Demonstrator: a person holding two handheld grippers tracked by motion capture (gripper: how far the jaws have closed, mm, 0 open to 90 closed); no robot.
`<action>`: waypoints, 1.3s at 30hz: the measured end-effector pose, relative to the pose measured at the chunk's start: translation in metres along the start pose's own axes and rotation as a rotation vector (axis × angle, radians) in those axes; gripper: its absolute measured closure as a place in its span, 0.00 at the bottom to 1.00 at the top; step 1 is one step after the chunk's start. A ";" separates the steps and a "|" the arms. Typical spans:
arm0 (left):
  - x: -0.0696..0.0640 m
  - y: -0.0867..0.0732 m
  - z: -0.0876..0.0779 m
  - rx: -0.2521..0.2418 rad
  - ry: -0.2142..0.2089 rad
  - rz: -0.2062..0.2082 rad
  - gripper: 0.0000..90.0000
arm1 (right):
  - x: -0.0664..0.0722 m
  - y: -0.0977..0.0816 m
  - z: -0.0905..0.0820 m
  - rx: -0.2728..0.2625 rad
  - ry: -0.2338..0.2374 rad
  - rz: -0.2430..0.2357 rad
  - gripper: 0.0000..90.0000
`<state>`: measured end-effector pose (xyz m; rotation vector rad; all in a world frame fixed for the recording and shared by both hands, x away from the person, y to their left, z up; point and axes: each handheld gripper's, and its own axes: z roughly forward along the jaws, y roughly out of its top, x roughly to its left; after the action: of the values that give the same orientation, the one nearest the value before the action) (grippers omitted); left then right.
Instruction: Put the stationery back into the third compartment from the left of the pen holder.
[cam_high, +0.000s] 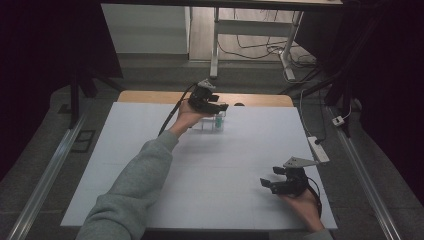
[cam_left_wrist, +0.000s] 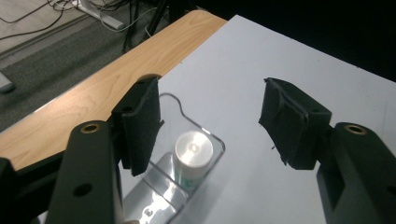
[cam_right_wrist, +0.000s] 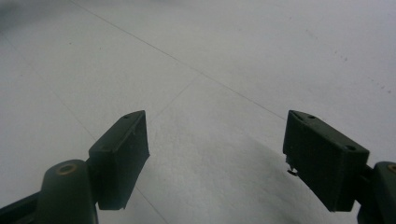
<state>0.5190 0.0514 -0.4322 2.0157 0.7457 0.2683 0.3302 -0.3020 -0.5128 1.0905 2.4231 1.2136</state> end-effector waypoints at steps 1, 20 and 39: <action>-0.001 -0.003 -0.002 -0.003 -0.008 -0.006 0.42 | 0.000 0.000 0.000 0.000 0.000 0.000 0.24; -0.042 -0.072 -0.074 0.062 0.037 0.093 0.43 | -0.001 0.001 -0.003 -0.009 -0.003 -0.001 0.24; -0.060 -0.154 -0.137 0.095 0.091 0.037 0.42 | 0.000 0.002 0.000 -0.014 0.005 -0.004 0.24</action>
<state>0.3463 0.1695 -0.4814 2.1205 0.7917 0.3534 0.3310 -0.3017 -0.5115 1.0793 2.4160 1.2315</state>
